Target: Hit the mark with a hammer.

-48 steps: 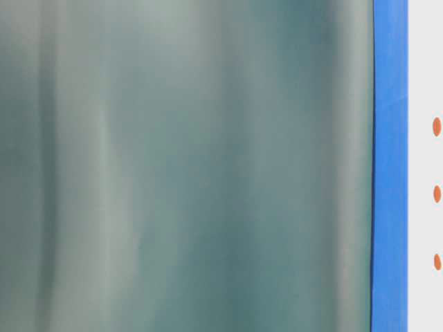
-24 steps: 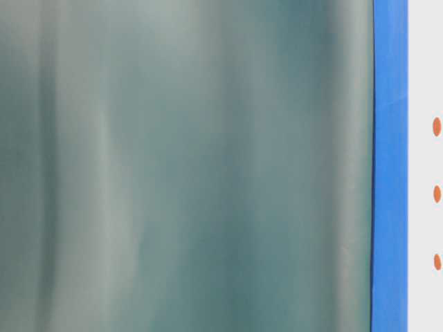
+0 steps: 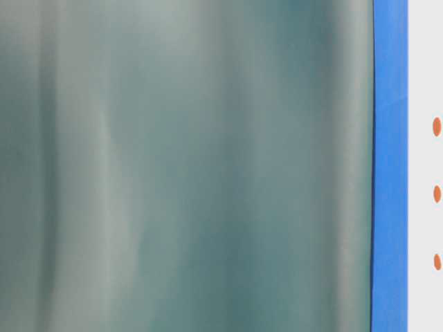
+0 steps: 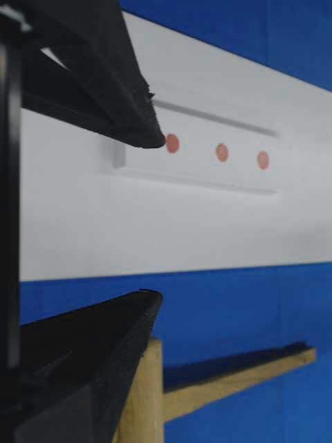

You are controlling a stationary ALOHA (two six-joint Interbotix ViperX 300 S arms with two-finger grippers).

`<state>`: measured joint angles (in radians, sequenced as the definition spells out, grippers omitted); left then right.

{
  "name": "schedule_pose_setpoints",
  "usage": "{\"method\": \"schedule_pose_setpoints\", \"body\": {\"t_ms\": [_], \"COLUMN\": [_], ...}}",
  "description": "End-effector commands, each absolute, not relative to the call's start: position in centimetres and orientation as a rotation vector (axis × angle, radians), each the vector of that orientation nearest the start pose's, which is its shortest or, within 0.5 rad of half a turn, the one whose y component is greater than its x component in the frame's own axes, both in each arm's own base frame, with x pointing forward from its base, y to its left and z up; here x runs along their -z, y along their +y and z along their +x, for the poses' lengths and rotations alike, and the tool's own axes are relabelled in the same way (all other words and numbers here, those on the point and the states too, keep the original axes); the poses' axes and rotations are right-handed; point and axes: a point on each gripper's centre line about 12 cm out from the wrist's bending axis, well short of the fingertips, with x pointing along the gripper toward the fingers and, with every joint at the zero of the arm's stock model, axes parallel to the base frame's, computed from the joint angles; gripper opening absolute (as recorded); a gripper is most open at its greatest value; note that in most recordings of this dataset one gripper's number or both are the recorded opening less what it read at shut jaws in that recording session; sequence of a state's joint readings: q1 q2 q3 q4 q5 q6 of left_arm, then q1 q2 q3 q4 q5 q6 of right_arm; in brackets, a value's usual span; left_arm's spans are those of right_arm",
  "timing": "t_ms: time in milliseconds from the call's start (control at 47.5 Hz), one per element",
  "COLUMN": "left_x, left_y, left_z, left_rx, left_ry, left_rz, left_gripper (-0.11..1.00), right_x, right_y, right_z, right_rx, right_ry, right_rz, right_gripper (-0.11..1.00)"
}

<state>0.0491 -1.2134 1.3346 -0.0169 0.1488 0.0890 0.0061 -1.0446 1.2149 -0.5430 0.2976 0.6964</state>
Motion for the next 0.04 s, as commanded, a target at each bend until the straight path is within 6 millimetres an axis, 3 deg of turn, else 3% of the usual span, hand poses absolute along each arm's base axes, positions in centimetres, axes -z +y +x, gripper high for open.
{"method": "schedule_pose_setpoints", "body": {"t_ms": [0, 21], "left_x": [-22.58, -22.58], "left_y": [0.7, 0.7], "left_z": [15.43, 15.43], "left_rx": [-0.036, -0.036], "left_ry": [0.259, 0.259], "left_rz": [0.064, 0.064], "left_gripper": [0.81, 0.81], "right_x": [-23.25, -23.27], "right_y": [-1.59, -1.62], "right_z": [17.54, 17.54], "right_rx": [0.173, 0.174], "right_ry": [0.407, 0.405], "right_rz": [0.138, 0.137], "right_gripper": [0.81, 0.81]}}
